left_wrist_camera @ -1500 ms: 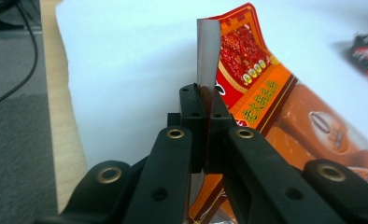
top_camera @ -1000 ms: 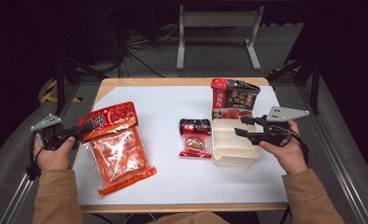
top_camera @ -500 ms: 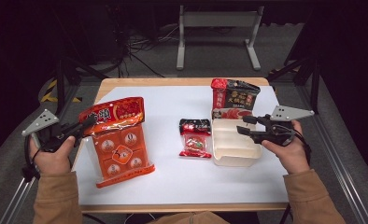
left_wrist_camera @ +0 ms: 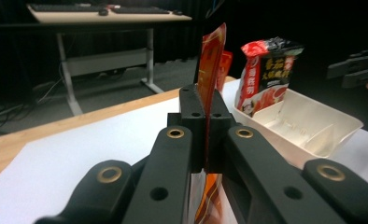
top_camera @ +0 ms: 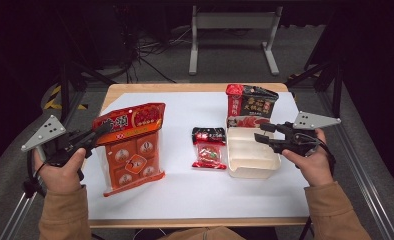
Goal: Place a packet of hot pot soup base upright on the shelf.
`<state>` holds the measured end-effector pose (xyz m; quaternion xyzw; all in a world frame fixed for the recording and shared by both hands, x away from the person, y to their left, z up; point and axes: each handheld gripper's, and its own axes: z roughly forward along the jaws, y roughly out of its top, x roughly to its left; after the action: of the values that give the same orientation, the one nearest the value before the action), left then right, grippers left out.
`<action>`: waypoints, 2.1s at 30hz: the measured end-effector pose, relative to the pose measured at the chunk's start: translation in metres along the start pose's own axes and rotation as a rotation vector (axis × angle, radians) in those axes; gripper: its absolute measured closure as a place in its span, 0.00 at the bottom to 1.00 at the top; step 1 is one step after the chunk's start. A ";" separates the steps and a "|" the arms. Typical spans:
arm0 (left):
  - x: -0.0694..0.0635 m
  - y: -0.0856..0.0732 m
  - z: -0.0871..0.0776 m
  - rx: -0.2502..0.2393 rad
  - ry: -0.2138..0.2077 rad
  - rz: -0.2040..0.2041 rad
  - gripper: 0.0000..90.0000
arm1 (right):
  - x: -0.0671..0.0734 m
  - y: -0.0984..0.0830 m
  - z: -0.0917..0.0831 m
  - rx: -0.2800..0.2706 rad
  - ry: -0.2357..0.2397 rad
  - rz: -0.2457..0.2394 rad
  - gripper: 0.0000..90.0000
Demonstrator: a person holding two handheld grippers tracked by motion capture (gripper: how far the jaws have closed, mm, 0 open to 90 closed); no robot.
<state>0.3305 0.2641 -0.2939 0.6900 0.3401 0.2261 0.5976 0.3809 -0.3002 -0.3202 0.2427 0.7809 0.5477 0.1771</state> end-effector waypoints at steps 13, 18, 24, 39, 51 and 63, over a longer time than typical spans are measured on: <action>-0.034 0.017 0.009 -0.023 -0.078 0.082 1.00 | 0.006 0.004 0.006 -0.017 0.027 -0.004 0.60; -0.041 0.021 0.014 -0.037 -0.110 0.087 1.00 | 0.011 0.008 0.012 -0.012 0.043 -0.013 0.57; -0.052 0.025 0.023 -0.044 -0.154 0.095 1.00 | 0.018 0.013 0.018 -0.028 0.074 -0.020 0.52; -0.080 0.036 0.047 -0.064 -0.278 0.123 1.00 | 0.036 0.025 0.035 -0.073 0.140 -0.045 0.45; -0.095 0.038 0.054 -0.054 -0.326 0.149 1.00 | 0.053 0.027 0.058 -0.065 0.198 -0.061 0.40; -0.103 0.037 0.060 -0.073 -0.380 0.142 1.00 | 0.065 0.022 0.079 -0.091 0.259 -0.063 0.36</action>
<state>0.3124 0.1452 -0.2587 0.7204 0.1633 0.1458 0.6581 0.3746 -0.1955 -0.3268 0.1369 0.7788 0.6034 0.1030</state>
